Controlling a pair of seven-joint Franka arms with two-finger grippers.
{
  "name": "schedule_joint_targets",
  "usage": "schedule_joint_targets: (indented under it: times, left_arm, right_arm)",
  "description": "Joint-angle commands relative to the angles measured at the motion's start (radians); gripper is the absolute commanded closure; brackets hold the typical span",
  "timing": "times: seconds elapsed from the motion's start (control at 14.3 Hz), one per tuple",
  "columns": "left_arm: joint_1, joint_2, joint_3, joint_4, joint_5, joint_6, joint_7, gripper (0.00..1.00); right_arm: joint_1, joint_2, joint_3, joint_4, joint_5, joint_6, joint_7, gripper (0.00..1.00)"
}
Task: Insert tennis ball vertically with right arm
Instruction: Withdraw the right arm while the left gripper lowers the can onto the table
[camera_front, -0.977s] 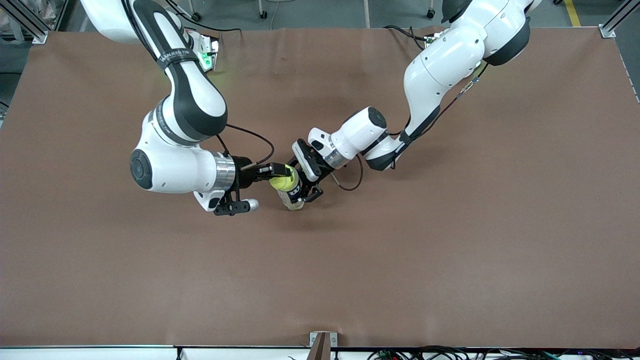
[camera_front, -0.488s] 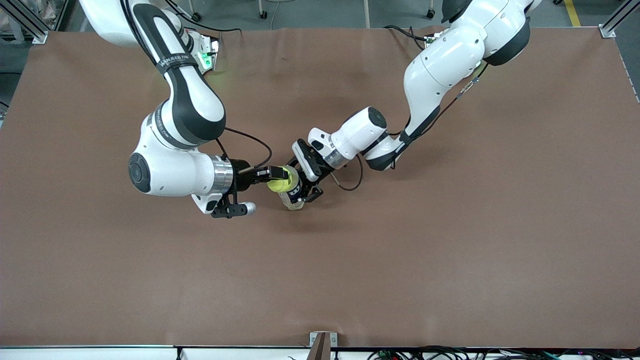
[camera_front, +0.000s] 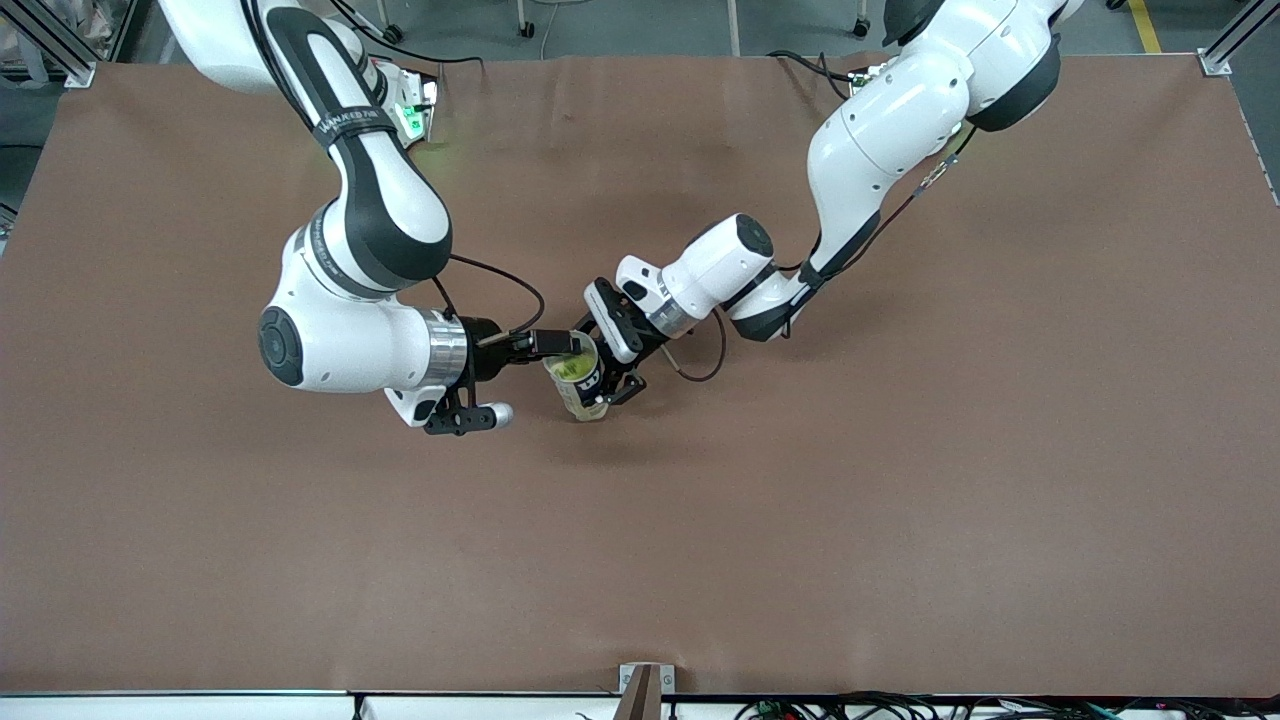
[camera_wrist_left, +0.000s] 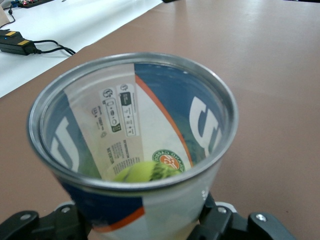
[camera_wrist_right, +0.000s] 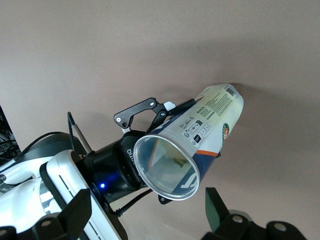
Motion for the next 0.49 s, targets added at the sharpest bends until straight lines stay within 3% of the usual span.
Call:
schedule_joint_targets:
  times: [0.0,0.21,0.35,0.42]
  left_arm:
    - [-0.008,0.006,-0.003,0.016,-0.013,0.016,-0.002,0.21]
    - [-0.008,0.006,-0.003,0.016,-0.013,0.016,-0.002,0.16]
    - [-0.009,0.006,-0.003,0.016,-0.011,0.016,-0.002,0.0]
    - [-0.008,0.004,-0.003,0.016,-0.011,0.015,-0.004,0.0]
  right_arm:
    - [-0.014,-0.011,-0.006,0.005,-0.028,-0.012,0.01,0.0]
    - [-0.053,-0.05,-0.07,0.015,-0.201,-0.072,0.009,0.0]
    - [-0.113,-0.08,-0.139,0.017,-0.219,-0.158,0.002,0.0]
    - [-0.136,-0.093,-0.179,0.022,-0.243,-0.193,-0.001,0.0]
